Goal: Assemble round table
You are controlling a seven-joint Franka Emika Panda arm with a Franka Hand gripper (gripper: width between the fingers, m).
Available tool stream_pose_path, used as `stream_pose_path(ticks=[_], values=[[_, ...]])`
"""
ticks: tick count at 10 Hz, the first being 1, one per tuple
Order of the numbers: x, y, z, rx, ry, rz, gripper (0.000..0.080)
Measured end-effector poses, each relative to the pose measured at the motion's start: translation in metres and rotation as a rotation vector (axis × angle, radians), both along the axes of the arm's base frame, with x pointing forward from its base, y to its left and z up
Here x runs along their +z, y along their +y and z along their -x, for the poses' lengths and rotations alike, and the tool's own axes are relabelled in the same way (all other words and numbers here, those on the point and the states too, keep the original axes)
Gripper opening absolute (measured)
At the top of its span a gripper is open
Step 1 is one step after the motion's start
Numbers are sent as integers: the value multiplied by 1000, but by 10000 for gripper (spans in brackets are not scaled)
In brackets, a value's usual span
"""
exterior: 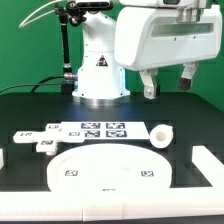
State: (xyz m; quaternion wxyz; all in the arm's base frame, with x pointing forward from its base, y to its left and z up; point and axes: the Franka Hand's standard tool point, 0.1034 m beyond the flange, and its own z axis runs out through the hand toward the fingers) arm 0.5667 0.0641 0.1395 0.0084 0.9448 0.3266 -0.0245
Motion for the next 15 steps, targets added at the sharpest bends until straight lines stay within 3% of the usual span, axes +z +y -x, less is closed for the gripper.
stream_pose_path(ticks=[5,8,10,15], values=[[-5,-6,0,41,-3,-10,649],[-40,-53,-3,120,-24,-25,649],[-59,-75,-11,157,-22,-33,649],[-62,-73,-12,162,-21,-35,649]])
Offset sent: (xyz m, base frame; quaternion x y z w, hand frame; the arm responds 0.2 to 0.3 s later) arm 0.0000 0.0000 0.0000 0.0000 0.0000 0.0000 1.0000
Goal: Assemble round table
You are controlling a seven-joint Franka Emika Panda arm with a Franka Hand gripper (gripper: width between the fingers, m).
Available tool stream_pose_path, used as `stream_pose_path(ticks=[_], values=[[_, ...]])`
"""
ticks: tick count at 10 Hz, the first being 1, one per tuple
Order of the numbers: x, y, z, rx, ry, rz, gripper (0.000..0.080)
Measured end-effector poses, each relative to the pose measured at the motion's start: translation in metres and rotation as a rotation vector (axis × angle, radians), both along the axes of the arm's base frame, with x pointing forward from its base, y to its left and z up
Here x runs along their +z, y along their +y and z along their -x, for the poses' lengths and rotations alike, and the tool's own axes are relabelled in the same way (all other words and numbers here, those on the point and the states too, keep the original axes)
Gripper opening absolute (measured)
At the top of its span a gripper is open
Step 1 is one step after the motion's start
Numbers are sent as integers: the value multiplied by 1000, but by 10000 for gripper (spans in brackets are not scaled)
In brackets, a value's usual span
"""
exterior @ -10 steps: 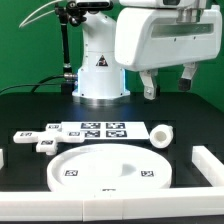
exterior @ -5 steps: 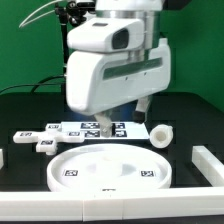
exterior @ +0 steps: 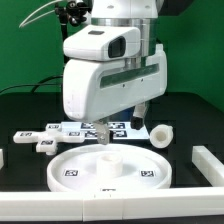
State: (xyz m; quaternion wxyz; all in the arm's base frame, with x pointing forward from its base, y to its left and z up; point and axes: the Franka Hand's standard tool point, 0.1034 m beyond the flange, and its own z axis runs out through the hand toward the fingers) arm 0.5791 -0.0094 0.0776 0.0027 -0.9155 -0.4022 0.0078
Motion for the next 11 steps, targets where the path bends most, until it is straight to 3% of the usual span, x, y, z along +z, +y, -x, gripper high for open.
stream_pose_path(ticks=[3,9,11], values=[[-32,-6,12,9,15,-8,649],[-61,-18,21,-1,15,-16,649],[-65,-18,23,-2,19,-16,649]])
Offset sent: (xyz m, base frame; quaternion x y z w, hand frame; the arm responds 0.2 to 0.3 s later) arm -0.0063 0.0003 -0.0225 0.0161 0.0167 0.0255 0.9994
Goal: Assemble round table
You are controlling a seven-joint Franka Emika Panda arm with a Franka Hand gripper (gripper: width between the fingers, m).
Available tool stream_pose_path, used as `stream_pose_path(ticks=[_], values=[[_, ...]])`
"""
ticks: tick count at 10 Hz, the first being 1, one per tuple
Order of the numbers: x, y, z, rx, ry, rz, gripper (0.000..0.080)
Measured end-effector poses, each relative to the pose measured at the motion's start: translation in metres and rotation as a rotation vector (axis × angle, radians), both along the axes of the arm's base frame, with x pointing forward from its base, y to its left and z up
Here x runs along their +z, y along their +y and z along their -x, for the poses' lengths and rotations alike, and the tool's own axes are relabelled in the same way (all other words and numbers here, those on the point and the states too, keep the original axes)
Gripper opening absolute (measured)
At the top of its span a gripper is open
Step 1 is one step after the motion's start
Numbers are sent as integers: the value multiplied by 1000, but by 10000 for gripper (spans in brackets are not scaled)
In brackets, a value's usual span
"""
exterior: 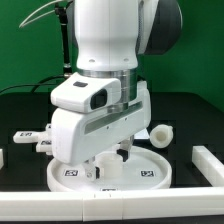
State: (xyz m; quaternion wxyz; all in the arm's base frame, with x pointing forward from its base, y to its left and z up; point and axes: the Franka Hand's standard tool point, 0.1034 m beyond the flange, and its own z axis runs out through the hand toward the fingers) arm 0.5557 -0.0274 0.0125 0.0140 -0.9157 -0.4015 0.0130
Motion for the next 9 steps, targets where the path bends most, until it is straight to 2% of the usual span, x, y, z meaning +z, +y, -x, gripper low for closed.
stream_pose_path(ticks=[2,3,4,9], values=[[1,0,-1,1,-2,0,649],[2,1,-2,2,-4,1,559],[1,1,-1,2,-3,0,420],[1,1,-1,2,-3,0,406]])
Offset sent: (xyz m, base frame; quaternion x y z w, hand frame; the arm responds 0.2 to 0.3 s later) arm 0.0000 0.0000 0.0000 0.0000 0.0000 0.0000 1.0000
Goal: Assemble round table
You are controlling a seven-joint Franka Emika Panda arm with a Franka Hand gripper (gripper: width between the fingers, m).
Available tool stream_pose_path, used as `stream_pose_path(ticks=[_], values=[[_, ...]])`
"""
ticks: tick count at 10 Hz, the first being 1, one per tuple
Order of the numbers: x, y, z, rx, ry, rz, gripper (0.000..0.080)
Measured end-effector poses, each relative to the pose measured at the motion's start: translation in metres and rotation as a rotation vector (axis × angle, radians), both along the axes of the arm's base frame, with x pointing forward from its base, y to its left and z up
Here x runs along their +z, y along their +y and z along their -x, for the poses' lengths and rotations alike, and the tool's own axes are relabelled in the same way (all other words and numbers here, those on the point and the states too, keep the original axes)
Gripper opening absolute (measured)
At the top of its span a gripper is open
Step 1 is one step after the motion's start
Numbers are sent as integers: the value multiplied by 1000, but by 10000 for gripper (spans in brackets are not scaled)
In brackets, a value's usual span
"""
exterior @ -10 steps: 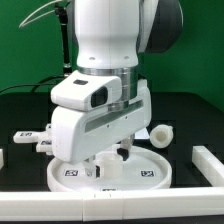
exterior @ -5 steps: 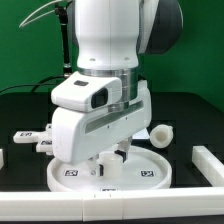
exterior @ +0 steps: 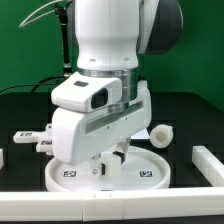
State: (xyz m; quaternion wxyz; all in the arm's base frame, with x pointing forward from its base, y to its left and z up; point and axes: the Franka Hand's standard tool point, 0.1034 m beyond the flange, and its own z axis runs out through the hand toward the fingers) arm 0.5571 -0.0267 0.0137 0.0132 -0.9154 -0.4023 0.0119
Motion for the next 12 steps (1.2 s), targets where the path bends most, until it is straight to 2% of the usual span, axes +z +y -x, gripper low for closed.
stream_pose_path(ticks=[1,3,9,12], values=[[0,1,0,0,4,0,406],[3,19,-1,18,37,-5,407],[2,53,-1,6,57,2,409],[3,59,-1,4,60,5,409]])
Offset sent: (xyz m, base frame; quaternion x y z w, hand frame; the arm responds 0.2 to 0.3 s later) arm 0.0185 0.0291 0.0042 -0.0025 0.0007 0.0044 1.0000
